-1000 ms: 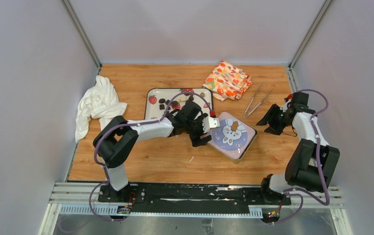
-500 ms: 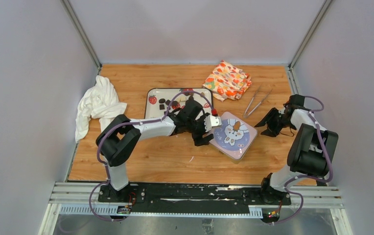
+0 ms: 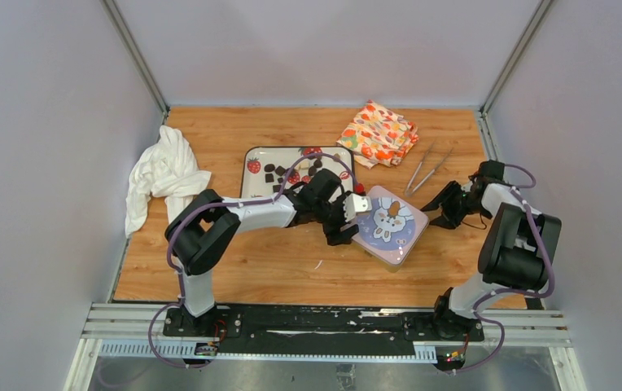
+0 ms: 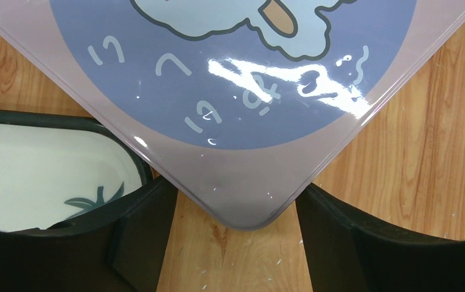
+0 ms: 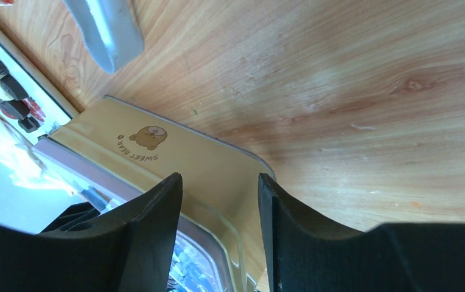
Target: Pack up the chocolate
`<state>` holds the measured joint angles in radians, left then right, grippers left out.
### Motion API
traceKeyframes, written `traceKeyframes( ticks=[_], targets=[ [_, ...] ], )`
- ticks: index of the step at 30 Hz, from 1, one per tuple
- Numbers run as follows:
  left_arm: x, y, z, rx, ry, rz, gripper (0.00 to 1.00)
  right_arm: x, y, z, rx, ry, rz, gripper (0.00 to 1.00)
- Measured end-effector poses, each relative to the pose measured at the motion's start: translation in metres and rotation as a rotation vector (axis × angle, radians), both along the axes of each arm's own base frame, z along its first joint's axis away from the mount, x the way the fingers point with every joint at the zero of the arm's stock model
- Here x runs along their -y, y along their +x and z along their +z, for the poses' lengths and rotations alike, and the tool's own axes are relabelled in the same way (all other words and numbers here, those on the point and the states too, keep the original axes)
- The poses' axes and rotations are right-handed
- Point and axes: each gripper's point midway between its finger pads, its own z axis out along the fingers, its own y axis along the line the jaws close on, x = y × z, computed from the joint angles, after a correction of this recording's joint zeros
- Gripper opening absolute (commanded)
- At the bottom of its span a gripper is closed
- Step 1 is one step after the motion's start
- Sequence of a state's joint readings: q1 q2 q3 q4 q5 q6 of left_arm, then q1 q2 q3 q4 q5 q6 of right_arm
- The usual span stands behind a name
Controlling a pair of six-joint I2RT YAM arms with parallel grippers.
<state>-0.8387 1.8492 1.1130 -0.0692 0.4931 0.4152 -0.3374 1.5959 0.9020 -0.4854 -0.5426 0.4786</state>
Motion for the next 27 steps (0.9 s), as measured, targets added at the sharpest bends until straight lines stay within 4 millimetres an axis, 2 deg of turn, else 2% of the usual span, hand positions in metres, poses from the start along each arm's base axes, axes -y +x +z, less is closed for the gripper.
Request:
traceKeyframes(
  ticks=[9, 18, 27],
  targets=[
    [0.005, -0.002, 0.000, -0.009, -0.012, 0.005, 0.73, -0.002, 0.006, 0.027, 0.096, -0.009, 0.005, 0.54],
    [0.005, -0.002, 0.000, -0.013, -0.014, 0.009, 0.72, -0.005, 0.000, 0.052, 0.162, -0.028, 0.022, 0.53],
    [0.005, -0.002, -0.001, -0.017, -0.013, 0.012, 0.71, -0.008, -0.006, 0.055, 0.169, -0.022, 0.058, 0.53]
  ],
)
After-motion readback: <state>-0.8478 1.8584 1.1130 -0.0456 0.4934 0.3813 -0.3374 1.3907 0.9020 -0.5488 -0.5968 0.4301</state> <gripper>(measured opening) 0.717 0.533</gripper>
